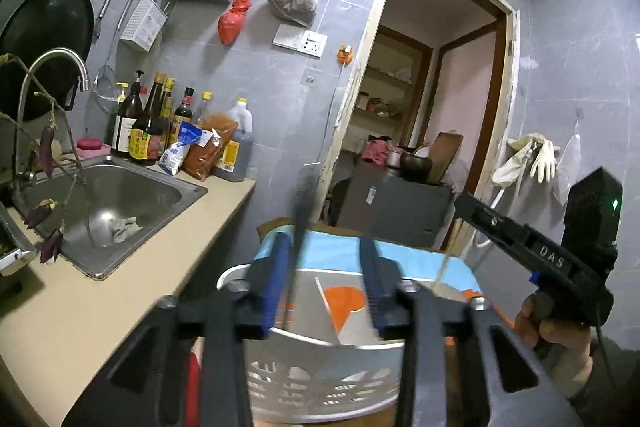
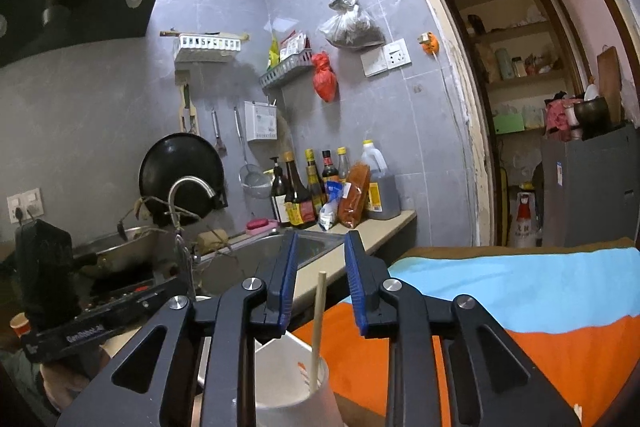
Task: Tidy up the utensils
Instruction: 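Open the right tool to drop the chopstick into the caddy, then lower the right tool onto the utensils and grasp the gold spoon, then lift the gold spoon with the right tool and carry it over the caddy, then open the right tool to drop the gold spoon into the caddy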
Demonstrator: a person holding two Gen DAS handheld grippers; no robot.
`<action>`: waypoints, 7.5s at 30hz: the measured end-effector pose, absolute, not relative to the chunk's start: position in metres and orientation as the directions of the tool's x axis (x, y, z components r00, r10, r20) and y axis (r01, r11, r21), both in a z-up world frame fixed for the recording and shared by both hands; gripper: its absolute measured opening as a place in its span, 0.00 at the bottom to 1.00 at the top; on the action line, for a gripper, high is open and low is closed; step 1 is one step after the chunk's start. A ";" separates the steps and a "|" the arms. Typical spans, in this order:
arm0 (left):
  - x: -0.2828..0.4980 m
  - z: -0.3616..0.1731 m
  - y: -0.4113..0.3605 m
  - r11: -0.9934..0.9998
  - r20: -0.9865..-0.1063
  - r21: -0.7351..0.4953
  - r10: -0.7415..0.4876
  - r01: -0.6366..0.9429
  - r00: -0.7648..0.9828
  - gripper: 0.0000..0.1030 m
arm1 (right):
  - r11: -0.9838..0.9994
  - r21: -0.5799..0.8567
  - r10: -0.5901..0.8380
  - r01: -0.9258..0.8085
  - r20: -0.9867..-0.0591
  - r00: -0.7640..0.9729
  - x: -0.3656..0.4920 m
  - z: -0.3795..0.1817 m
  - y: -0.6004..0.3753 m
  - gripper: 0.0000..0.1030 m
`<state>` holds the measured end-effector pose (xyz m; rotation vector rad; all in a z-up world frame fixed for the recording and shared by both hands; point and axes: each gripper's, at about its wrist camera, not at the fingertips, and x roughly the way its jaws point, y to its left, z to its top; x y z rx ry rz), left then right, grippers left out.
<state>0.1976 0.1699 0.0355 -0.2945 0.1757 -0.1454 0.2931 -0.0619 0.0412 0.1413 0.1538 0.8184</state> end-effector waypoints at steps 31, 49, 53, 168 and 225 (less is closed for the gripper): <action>0.121 0.110 0.015 0.940 -0.072 -0.163 -0.313 0.299 0.947 0.92 | 0.871 0.098 0.489 -0.481 -0.088 0.868 0.118 0.120 -0.268 0.97; 0.141 0.046 -0.052 0.957 -0.186 -0.022 -0.287 0.288 0.940 0.94 | 0.958 0.009 0.284 -0.286 -0.157 0.946 0.136 0.022 -0.297 1.00; 0.164 0.026 -0.062 0.958 -0.244 -0.030 -0.283 0.284 0.928 0.94 | 0.959 0.040 0.281 -0.280 -0.226 0.933 0.172 0.005 -0.302 1.00; 0.187 0.083 0.160 0.971 0.125 0.049 0.228 -0.235 0.966 0.00 | 0.839 -0.087 0.540 -0.537 0.253 0.803 0.262 0.062 -0.036 0.25; 0.127 0.096 0.090 0.963 -0.061 -0.214 -0.184 0.167 0.981 0.88 | 0.868 0.004 0.491 -0.496 0.125 0.862 0.131 0.104 -0.174 0.97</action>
